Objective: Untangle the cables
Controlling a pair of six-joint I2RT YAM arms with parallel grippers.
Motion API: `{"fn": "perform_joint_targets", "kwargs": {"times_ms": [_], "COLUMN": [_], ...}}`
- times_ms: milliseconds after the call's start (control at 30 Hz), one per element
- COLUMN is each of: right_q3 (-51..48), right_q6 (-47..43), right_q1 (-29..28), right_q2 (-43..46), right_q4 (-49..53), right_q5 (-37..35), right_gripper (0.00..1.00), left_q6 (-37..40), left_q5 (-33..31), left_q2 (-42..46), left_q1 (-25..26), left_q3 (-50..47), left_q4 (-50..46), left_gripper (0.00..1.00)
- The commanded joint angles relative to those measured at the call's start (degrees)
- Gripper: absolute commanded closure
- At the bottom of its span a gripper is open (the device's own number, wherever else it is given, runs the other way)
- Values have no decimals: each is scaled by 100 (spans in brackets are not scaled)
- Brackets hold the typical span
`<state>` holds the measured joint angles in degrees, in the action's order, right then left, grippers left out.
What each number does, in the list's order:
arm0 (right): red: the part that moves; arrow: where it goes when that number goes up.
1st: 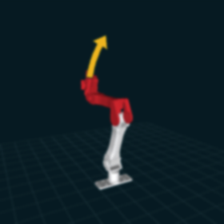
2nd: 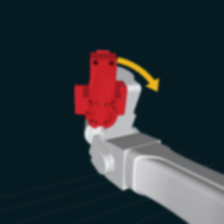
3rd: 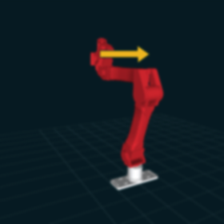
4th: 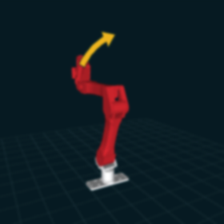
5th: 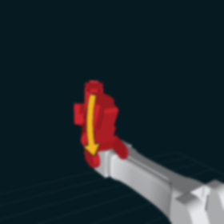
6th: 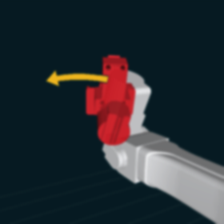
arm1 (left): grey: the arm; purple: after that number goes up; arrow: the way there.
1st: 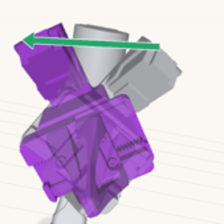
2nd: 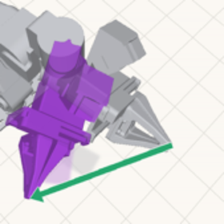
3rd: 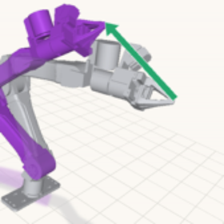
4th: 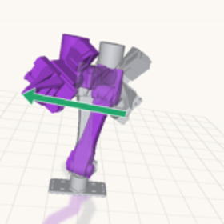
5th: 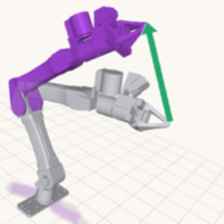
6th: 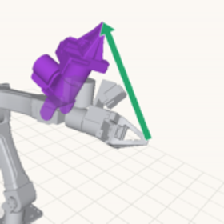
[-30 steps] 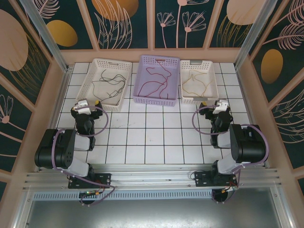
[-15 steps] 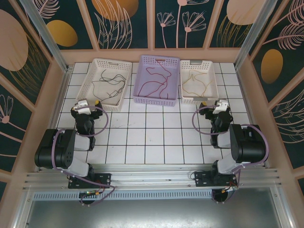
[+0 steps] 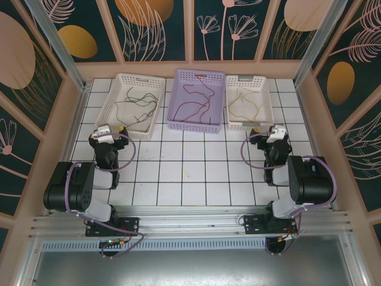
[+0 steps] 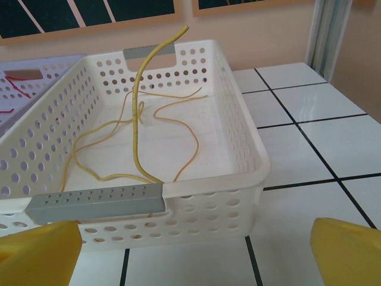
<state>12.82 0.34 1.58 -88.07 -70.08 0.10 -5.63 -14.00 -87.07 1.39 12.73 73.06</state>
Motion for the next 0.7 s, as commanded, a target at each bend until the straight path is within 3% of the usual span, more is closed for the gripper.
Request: {"fn": "perform_joint_targets", "kwargs": {"times_ms": [0,667], "right_q3": [63,63], "right_q6": [72,72], "right_q1": [52,45], "right_q2": [-17,-12], "right_q4": [-124,-128], "right_q5": [96,97], "right_gripper": [1,1], "left_q6": [-52,-49], "left_q5": [-62,-36], "left_q2": [14,20], "left_q1": [-36,-37], "left_q3": [-34,-38], "left_q4": [183,186], "left_gripper": [1,1]}}
